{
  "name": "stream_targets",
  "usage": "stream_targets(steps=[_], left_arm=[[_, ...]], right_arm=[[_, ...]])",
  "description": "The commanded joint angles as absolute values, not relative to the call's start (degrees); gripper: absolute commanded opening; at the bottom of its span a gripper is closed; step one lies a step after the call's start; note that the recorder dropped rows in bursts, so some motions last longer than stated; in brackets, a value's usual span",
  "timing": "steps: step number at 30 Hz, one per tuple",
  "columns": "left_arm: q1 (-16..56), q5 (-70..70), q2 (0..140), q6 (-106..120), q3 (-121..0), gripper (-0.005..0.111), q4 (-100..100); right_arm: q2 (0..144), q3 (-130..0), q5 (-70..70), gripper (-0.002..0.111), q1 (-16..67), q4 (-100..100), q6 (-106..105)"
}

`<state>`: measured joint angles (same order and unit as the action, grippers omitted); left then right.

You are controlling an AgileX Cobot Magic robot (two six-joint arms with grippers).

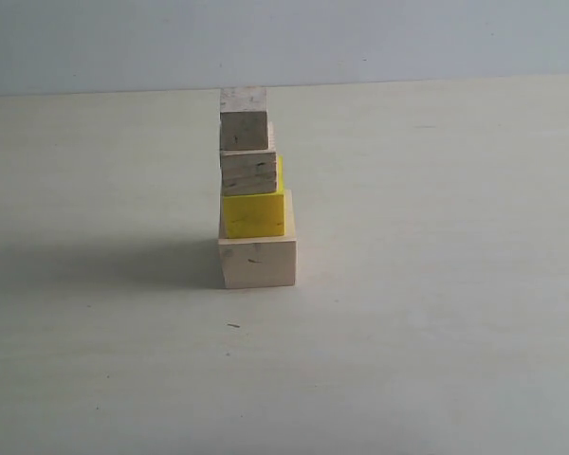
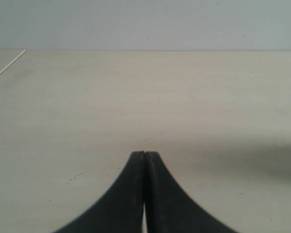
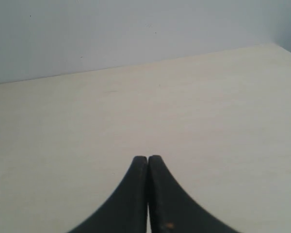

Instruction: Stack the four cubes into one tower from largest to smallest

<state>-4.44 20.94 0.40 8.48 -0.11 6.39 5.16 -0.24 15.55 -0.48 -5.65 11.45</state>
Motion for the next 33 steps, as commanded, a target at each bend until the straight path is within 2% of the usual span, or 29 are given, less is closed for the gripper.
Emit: stream_targets(steps=[1, 33], left_arm=[[-4.5, 20.6, 0.0, 8.8, 0.0, 0.000, 6.8], [-4.5, 20.6, 0.0, 8.8, 0.0, 0.000, 6.8]], right_arm=[[1.2, 0.0, 17.8, 0.000, -0.8, -5.6, 11.6], [0.0, 0.0, 19.4, 0.000, -0.8, -7.7, 10.1]])
